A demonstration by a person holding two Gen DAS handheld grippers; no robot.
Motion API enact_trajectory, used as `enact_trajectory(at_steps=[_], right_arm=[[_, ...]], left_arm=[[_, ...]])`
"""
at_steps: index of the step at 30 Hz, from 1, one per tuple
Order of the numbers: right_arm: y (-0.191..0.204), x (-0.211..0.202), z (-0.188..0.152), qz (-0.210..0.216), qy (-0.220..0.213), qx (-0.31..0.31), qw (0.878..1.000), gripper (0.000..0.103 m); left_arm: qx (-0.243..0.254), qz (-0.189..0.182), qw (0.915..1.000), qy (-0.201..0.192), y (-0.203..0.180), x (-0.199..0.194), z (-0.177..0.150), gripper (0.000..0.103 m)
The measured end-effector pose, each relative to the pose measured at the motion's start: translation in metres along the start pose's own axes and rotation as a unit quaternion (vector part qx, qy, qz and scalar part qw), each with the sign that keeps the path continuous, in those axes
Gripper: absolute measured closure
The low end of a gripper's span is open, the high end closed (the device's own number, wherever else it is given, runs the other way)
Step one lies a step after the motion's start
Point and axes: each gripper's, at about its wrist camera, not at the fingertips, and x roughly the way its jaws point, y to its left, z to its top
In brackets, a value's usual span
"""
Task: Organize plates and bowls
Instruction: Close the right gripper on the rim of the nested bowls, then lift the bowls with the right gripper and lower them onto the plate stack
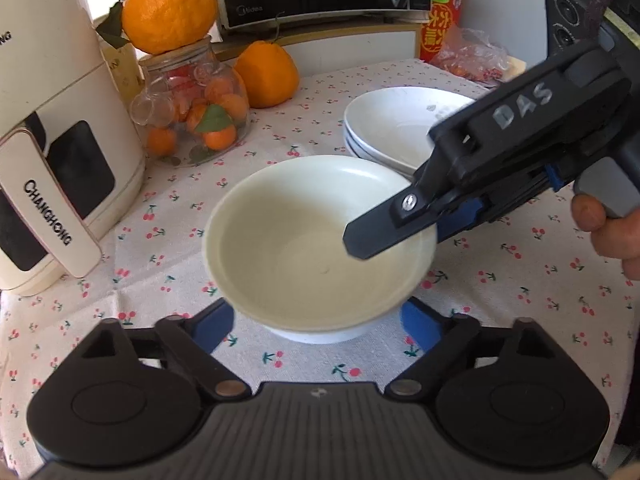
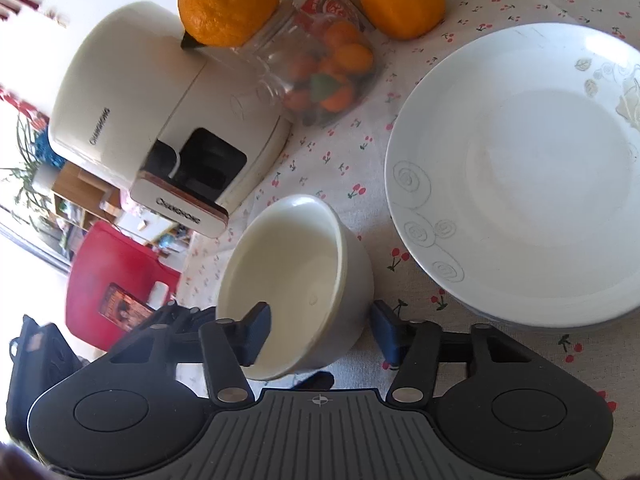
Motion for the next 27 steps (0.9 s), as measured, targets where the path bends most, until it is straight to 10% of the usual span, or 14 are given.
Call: enact_trajectory(at_steps=[27], right_arm=[[0.019,-0.033,0.014,0.010,-0.023,-0.059,0.998,0.065]], left_arm=[[-0.013,0.002,0.9986,-0.051,-0.001,-0.031,0.020,0.021]])
